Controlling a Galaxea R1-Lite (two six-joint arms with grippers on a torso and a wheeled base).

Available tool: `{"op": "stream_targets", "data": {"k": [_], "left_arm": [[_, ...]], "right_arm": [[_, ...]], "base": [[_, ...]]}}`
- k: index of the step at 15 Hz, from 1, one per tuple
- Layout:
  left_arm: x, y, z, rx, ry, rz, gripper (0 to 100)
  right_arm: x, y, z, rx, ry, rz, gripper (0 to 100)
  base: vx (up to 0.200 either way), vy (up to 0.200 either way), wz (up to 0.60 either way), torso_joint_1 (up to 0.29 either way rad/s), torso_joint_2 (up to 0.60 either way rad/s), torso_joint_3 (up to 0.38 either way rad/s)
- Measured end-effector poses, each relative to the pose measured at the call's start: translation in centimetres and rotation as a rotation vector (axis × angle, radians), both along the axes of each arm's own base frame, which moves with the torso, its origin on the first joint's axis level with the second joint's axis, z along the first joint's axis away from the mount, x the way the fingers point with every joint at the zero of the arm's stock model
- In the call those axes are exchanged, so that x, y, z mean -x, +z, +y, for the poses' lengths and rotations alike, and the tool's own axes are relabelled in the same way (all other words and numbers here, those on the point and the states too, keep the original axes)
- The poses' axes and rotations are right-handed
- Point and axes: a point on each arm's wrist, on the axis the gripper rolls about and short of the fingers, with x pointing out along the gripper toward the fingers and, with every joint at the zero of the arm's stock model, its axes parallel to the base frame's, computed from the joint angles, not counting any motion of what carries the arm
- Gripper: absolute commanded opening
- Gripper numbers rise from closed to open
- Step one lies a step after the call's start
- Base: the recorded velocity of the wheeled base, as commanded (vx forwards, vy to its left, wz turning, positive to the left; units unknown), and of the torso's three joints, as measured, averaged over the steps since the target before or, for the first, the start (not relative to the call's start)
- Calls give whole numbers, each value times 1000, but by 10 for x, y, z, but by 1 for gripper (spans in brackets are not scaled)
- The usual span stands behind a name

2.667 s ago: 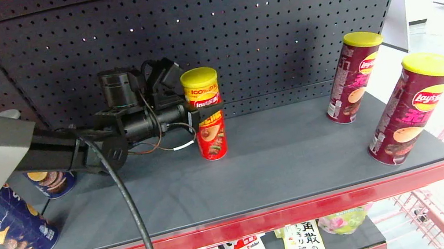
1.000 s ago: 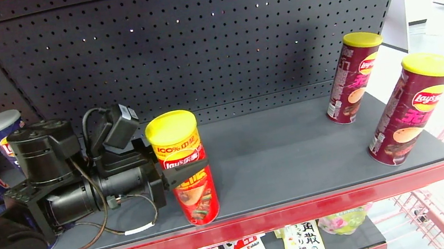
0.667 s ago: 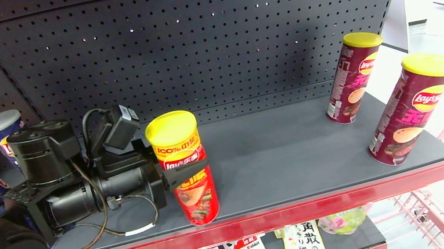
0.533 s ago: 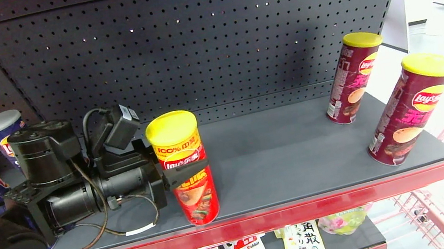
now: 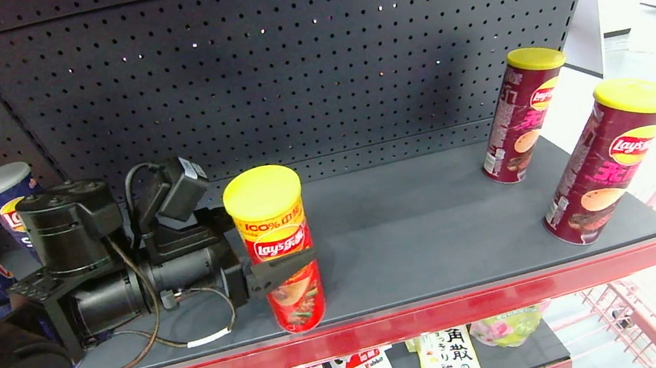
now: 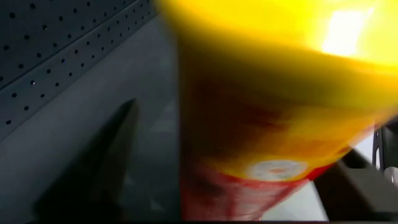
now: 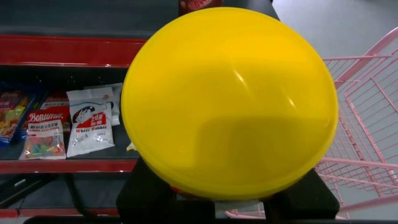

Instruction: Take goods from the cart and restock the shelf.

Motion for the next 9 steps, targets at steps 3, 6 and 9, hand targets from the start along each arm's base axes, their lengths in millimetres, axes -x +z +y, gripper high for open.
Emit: {"op": "stream_targets", "data": {"k": [3,6,9], "left_arm": [[8,-4,3,-6,-1,20,100],[28,-13,16,-22,7,61,100],[53,-20,37,-30,52,88,100]], "right_arm": [[0,0,0,0,0,0,0],[0,0,0,0,1,-1,0],[0,0,0,-1,6,1,0]], "base": [[0,0,0,0,0,0],[0,0,0,0,0,0],[0,0,0,0,0,0]]}}
